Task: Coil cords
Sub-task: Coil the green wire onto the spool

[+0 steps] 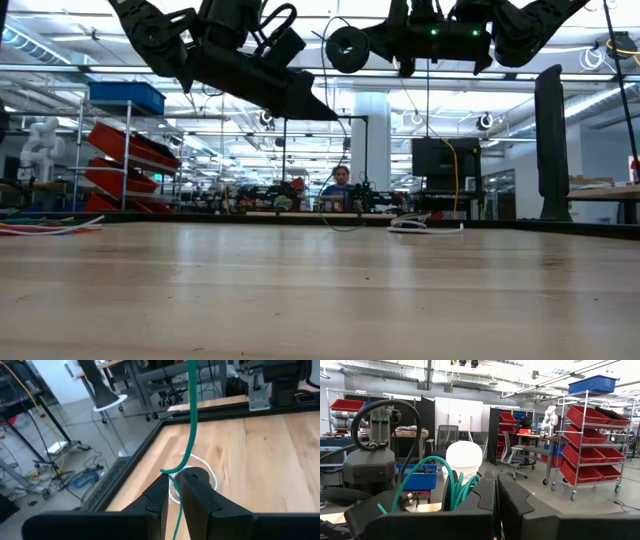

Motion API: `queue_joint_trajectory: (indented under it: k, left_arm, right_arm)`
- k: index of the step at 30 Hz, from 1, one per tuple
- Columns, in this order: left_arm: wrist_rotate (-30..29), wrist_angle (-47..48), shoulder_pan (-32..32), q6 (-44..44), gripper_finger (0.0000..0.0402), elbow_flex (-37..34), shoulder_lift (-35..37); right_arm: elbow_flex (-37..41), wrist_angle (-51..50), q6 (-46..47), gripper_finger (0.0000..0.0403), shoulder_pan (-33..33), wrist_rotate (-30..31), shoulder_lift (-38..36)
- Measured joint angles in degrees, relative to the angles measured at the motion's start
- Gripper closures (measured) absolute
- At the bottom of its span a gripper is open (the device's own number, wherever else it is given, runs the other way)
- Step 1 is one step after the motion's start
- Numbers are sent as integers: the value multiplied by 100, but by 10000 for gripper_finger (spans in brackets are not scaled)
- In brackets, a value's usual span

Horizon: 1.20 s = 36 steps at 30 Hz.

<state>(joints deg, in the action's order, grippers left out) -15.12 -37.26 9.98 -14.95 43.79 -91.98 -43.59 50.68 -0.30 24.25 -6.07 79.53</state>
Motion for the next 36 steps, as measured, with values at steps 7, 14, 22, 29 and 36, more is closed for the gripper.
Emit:
queue_joint_trajectory:
  k: [7,14,22,29,36]
  left_arm:
    - [-410,-20,0,-55,324,0,0]
    - [-494,36,0,-30,301,0,0]
    - [-504,227,4,113,300,-1,-2]
    - [-426,131,4,153,300,-1,-2]
    - [-498,-268,7,216,300,-2,-2]
  right_arm:
    - [0,0,-4,403,0,0,0]
    - [0,0,-22,403,0,0,0]
    - [0,0,-22,403,-4,0,0]
    - [0,2,-21,403,-4,1,0]
    - [0,2,-20,403,-4,2,0]
